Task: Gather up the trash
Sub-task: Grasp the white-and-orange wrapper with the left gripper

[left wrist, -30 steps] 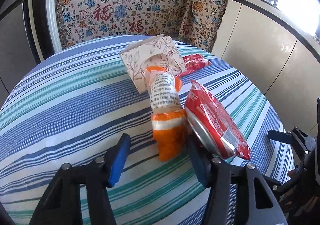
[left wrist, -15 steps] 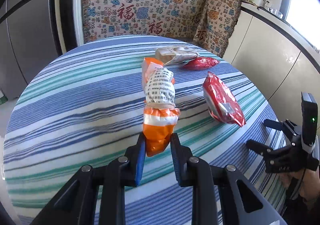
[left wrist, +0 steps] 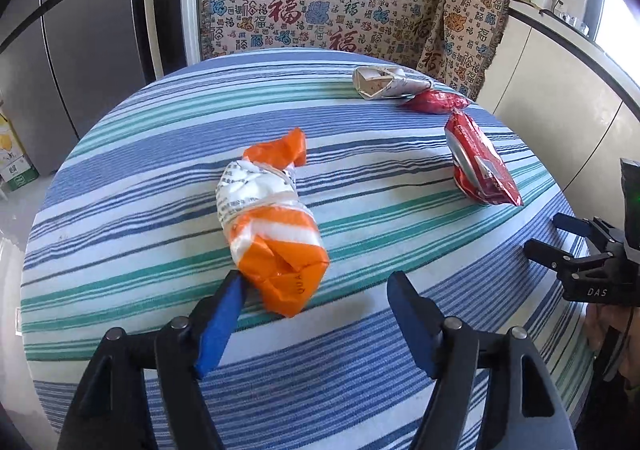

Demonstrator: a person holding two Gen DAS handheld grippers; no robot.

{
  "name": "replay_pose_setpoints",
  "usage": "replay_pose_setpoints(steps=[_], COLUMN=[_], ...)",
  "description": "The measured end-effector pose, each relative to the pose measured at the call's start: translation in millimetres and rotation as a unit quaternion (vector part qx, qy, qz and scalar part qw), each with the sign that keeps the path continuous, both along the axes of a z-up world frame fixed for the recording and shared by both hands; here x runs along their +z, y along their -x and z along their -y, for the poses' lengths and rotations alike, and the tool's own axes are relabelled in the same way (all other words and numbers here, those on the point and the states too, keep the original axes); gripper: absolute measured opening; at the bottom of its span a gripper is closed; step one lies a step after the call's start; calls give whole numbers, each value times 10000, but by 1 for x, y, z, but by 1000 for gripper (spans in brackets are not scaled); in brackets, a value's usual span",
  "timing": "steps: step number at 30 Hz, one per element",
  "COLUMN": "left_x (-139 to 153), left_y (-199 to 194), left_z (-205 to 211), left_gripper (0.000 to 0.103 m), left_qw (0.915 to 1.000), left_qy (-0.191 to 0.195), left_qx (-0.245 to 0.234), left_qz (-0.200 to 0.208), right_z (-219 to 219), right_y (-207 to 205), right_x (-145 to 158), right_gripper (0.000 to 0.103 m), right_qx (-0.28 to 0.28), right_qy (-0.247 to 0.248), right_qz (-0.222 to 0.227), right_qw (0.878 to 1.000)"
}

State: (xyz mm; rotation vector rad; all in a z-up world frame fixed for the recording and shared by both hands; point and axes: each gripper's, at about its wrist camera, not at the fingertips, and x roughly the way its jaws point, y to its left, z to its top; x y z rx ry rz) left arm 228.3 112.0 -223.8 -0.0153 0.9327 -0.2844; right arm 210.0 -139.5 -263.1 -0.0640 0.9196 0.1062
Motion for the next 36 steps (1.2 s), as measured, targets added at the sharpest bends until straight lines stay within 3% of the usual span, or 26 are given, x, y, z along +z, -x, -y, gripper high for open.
replay_pose_setpoints(steps=[8,9,20,25,36], left_x=[-7,-8,-10,-10,-11], left_y=[-21,-22,-24,-24,-25], left_z=[9,9,5,5,4], left_gripper=[76,80,82,82,83], left_qw=[9985,9983,9982,9982,9983], left_qy=[-525,-547,-541,-542,-539], left_qx=[145,167,209,207,203], left_qz=[88,105,131,130,131], right_z=[1,1,1,-23,-58], right_y=[0,0,2,7,-52], right_x=[0,0,0,3,2], right_gripper=[103,103,103,103,103], right_qx=[2,2,-7,520,762], right_qy=[-1,-1,-23,-11,33], right_qz=[1,1,-8,-32,-104], right_qw=[10000,10000,10000,9986,9970])
